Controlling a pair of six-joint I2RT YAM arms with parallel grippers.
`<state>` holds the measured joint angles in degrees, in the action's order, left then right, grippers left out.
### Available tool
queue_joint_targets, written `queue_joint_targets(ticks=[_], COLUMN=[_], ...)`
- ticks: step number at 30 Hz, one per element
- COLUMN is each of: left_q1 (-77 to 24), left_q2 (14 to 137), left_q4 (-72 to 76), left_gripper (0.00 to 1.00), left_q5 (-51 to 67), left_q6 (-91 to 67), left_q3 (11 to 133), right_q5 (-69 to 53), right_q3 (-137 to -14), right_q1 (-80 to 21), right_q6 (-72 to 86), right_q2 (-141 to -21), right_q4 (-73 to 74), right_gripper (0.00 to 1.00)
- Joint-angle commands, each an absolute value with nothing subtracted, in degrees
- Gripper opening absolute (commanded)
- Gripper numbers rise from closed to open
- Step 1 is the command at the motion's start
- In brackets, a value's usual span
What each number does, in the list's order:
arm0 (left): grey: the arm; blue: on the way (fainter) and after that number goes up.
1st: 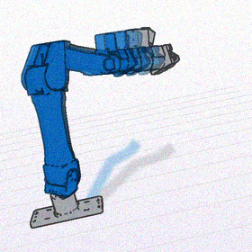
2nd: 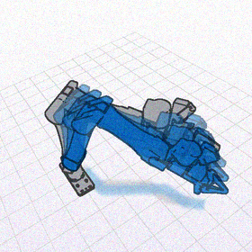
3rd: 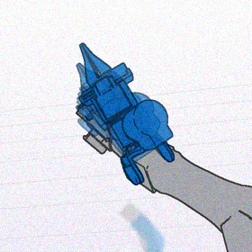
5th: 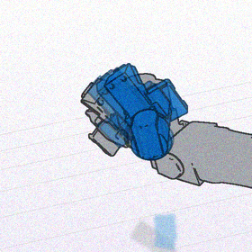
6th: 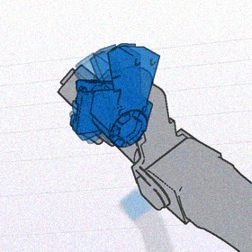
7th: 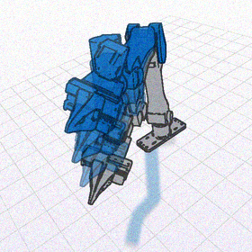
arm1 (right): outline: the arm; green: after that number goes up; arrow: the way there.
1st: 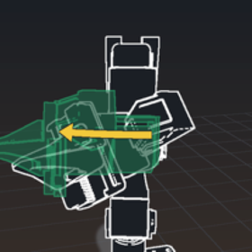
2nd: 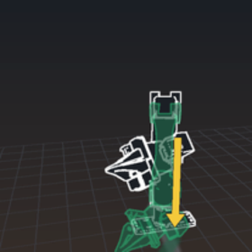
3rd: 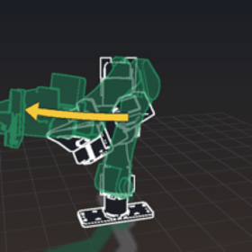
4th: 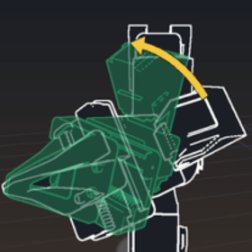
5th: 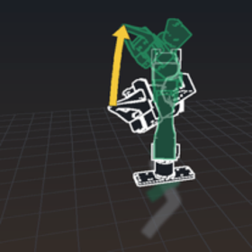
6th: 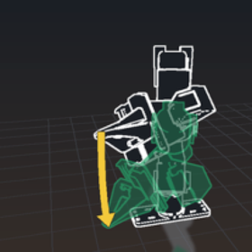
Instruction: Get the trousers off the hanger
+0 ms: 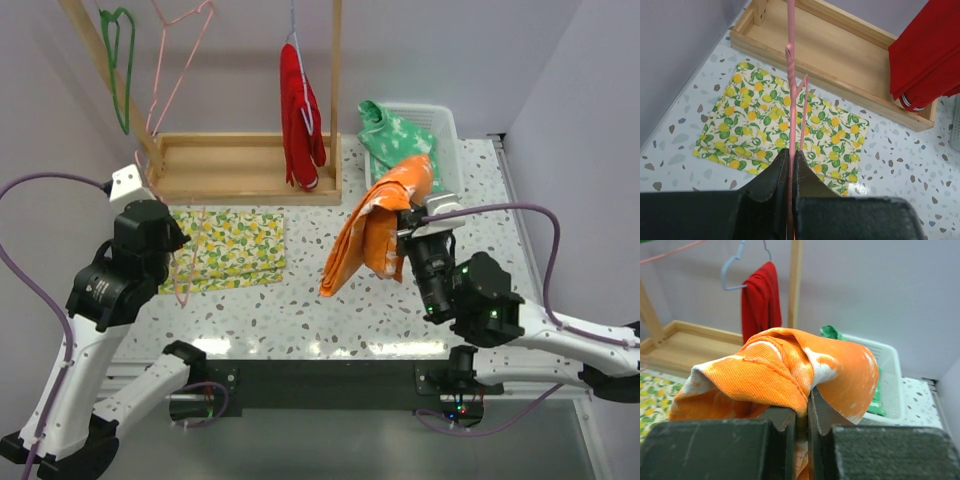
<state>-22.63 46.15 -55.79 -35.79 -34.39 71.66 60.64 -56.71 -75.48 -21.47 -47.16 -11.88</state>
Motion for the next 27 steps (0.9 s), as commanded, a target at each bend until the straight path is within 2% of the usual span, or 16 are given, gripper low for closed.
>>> queue_joint_targets(ticks=[1,3,5,9,18,23,27], left_q1=[-22.76,-22.76,-22.76,-22.85,-22.76,-22.76,-22.76], left_q2=[47.55,48.51,49.48,51.59,56.33,58.44,59.15], left_q4=[-49.66,-48.26,-47.29,-44.48,-37.37,-34.02,-33.75], left_gripper=[0.0,0.0,0.0,0.0,0.0,0.0,0.0], left_q5=[-32.96,-32.0,-31.64,-30.76,-31.64,-29.36,-29.27], left_q6=[-30.51,-29.71,-28.57,-26.9,-24.26,-24.52,-24.0], left_q3=[75.49,76.72,77.6,79.19,80.6,80.77,81.21], right_q5=[68.63,71.61,73.29,74.62,61.18,59.94,61.07], right_q3=[-55.81,-55.9,-57.3,-59.5,-66.17,-74.51,-85.49], right_q1=[-75.06,-72.35,-67.8,-60.05,-42.03,-33.77,-30.68], right_q6=[-34.96,-38.58,-35.62,-24.98,-22.94,-15.4,-16.08], right_q2=[-51.23,-55.01,-57.55,-58.88,-70.47,-86.72,-103.15], right_q4=[-38.46,-45.14,-45.09,-34.06,-28.74,-28.56,-29.62], right_gripper=[0.0,0.0,0.0,0.0,0.0,0.0,0.0])
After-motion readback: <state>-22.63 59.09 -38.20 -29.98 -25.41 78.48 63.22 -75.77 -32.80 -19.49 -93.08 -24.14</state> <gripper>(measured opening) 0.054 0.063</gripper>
